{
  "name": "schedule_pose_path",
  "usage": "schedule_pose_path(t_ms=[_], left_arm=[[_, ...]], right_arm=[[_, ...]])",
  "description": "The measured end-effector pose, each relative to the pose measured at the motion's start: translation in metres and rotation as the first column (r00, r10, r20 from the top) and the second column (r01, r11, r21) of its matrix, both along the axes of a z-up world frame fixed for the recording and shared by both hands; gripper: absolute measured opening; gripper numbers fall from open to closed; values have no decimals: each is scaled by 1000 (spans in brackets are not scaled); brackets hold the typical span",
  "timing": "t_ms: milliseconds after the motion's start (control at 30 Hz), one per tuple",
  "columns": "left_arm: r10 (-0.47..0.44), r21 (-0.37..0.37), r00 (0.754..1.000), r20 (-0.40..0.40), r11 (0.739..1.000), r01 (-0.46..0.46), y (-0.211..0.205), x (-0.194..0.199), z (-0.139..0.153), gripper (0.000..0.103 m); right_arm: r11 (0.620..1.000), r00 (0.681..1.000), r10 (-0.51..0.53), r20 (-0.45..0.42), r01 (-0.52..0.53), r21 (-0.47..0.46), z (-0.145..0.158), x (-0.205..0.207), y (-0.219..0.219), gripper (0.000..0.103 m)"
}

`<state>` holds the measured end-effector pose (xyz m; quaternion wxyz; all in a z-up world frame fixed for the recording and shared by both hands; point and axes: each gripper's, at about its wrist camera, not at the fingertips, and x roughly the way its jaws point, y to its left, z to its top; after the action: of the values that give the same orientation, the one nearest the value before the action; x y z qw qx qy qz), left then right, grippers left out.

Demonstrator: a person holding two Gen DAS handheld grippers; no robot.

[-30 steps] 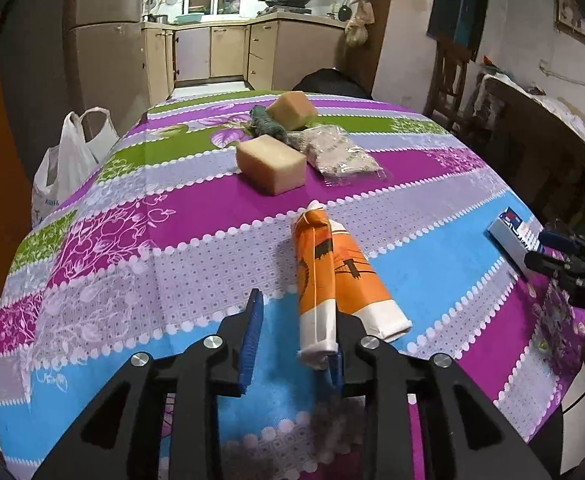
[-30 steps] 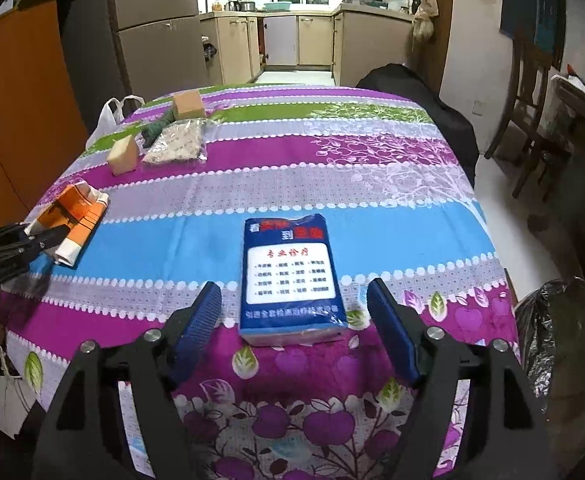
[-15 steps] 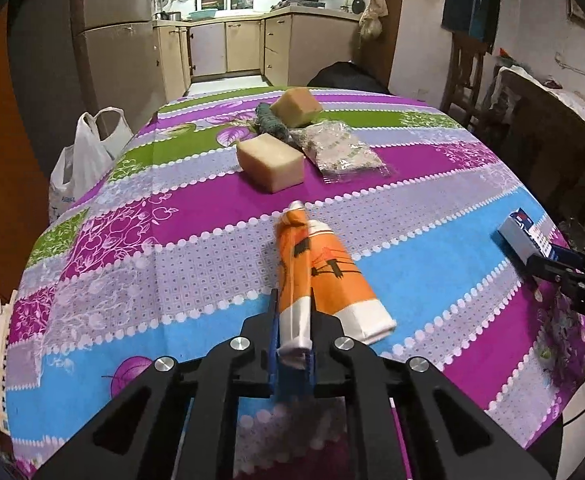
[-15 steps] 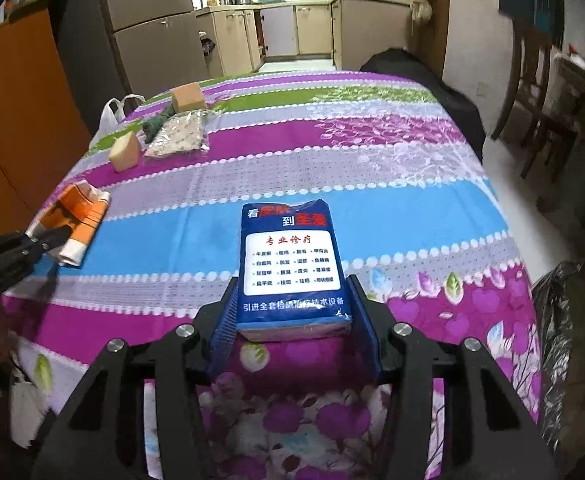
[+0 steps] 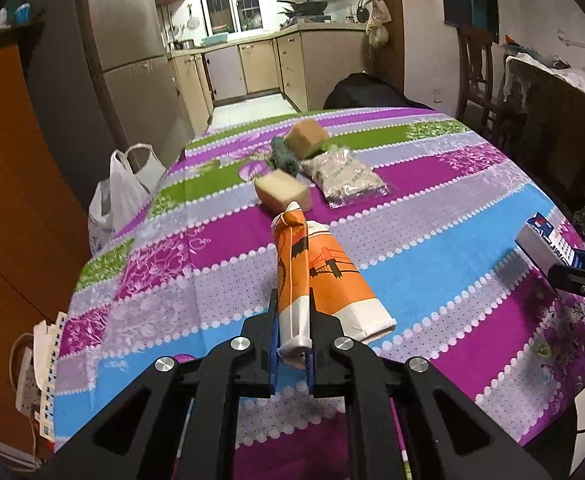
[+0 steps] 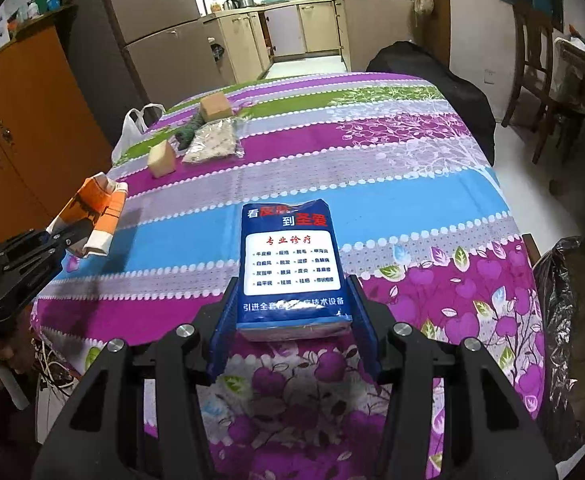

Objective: Collect trash
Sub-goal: 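Carry the box and orange packet over the black trash bag with both grippers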

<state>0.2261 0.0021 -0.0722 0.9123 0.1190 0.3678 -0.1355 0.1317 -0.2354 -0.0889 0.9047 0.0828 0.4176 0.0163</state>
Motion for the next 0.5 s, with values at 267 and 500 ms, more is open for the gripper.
schedule_pose_path(t_ms=[267,500], left_arm=[[-22,36,998,55,999,20,-18,-13,19,11],[-74,56,992,107,996,68,-46,-19,39,11]], right_arm=[[1000,999,-26,29,25,14,14,-11,-12,50],[997,995,-77,60,77,2,36,-24,-38,50]])
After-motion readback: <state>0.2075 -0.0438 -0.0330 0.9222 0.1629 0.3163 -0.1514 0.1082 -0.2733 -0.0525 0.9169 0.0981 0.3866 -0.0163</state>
